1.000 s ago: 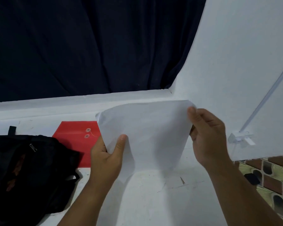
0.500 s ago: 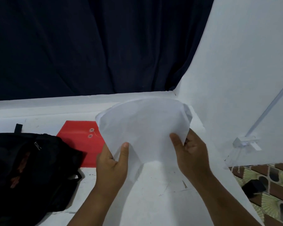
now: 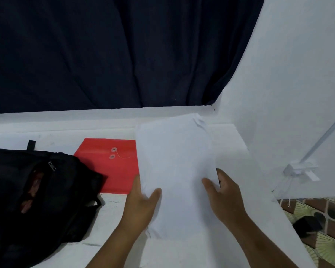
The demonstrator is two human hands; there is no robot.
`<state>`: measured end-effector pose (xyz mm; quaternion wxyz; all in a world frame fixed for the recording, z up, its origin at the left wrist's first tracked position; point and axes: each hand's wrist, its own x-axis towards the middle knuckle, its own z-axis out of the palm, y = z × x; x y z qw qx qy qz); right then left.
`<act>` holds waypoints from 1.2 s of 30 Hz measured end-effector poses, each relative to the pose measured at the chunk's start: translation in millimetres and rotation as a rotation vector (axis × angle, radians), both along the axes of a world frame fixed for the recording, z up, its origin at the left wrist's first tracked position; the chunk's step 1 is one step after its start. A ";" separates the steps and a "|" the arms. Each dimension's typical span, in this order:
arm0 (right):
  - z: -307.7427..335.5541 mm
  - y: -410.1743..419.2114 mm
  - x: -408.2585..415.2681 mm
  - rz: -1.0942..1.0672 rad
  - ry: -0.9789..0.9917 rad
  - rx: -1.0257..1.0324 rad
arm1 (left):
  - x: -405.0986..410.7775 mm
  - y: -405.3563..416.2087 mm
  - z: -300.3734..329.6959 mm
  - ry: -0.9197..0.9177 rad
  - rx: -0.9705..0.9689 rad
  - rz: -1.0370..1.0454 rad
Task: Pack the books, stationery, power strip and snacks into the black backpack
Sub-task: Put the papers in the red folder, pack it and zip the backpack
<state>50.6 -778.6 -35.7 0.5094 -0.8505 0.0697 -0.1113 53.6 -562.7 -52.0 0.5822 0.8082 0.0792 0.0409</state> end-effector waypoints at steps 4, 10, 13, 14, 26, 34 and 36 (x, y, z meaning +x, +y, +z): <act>-28.0 -7.3 -7.1 -0.019 0.201 -0.147 | -8.6 2.2 -22.6 0.124 0.107 -0.056; -47.9 -16.4 -10.1 0.000 0.357 -0.301 | -26.5 6.0 -46.7 0.086 0.272 -0.068; -56.0 -12.6 -9.2 0.004 0.307 -0.416 | -34.2 2.6 -53.0 0.029 0.354 -0.062; -58.0 -11.6 -8.9 0.005 0.295 -0.458 | -36.0 1.8 -54.6 0.006 0.399 -0.057; -57.4 33.2 -5.4 0.218 -0.060 -0.464 | -74.8 43.5 -50.1 -0.128 0.635 0.181; -56.4 119.2 -6.8 0.470 -0.067 -0.393 | -99.3 125.9 -28.9 0.020 0.898 0.484; -57.0 142.6 -6.4 0.494 -0.071 -0.376 | -101.6 153.3 -29.7 0.109 0.928 0.473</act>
